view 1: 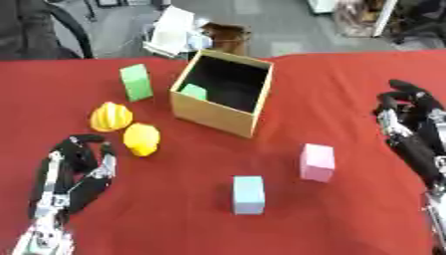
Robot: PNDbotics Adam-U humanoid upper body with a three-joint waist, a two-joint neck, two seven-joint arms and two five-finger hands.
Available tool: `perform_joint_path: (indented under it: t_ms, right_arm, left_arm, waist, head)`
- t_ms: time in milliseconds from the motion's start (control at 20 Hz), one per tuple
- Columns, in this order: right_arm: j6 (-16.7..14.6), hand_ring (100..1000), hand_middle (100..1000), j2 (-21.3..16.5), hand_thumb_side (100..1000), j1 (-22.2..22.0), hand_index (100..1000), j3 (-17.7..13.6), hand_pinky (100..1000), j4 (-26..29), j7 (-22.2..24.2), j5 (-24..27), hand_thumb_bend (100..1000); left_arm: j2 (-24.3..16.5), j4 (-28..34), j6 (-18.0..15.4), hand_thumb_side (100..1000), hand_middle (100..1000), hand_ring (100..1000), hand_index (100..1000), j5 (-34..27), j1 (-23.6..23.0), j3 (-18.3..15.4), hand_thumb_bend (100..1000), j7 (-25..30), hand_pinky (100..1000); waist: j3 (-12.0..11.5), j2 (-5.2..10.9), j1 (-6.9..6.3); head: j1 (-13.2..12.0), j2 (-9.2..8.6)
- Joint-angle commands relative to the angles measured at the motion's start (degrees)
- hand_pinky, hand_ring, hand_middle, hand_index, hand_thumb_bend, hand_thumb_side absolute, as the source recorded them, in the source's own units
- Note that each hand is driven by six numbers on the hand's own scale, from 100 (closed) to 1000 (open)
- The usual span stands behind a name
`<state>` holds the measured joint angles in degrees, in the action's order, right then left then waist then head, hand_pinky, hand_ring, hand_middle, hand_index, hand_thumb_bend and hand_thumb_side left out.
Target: Pick up objects on the table and place them in the box.
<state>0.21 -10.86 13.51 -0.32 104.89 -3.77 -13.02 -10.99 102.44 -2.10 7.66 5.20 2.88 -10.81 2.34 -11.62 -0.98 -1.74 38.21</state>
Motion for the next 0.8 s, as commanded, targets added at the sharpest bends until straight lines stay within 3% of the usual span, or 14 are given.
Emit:
perform_joint_path:
  t_ms: [50, 400, 650, 800]
  right_arm:
    - [-0.1, 628, 676, -0.5, 501, 0.3, 855, -0.2, 623, 0.7, 0.1, -0.1, 100]
    - [-0.1, 628, 676, -0.7, 502, 0.1, 855, -0.2, 623, 0.6, 0.1, -0.2, 100]
    - [-0.1, 628, 676, -1.0, 503, 0.0, 855, -0.1, 623, 0.5, 0.1, -0.2, 100]
    - [-0.1, 628, 676, -1.2, 501, 0.0, 855, 0.0, 623, 0.5, 0.2, -0.3, 100]
  left_arm:
    - [-1.4, 1.2, 0.3, 100, 250, 163, 623, 0.2, 0.8, -0.7, 145, -0.2, 100]
    - [-8.1, 1.3, 2.2, 100, 253, 175, 637, 0.1, 4.2, -1.5, 159, -0.9, 111]
    - [-17.1, -0.2, 6.0, 100, 276, 207, 668, 1.9, 9.2, -1.9, 219, -0.1, 151]
    - [-23.7, -2.4, 8.2, 100, 331, 267, 717, 4.6, 13.4, -1.5, 302, 3.5, 226]
  waist:
    - [0.0, 1.74, -0.07]
    - [0.3, 1.82, -0.41]
    - [0.5, 1.84, -0.72]
    - [0.7, 1.94, -0.91]
  head:
    - [-0.1, -0.21]
    - [-0.1, -0.02]
    - [-0.2, 0.19]
    - [-0.3, 0.3]
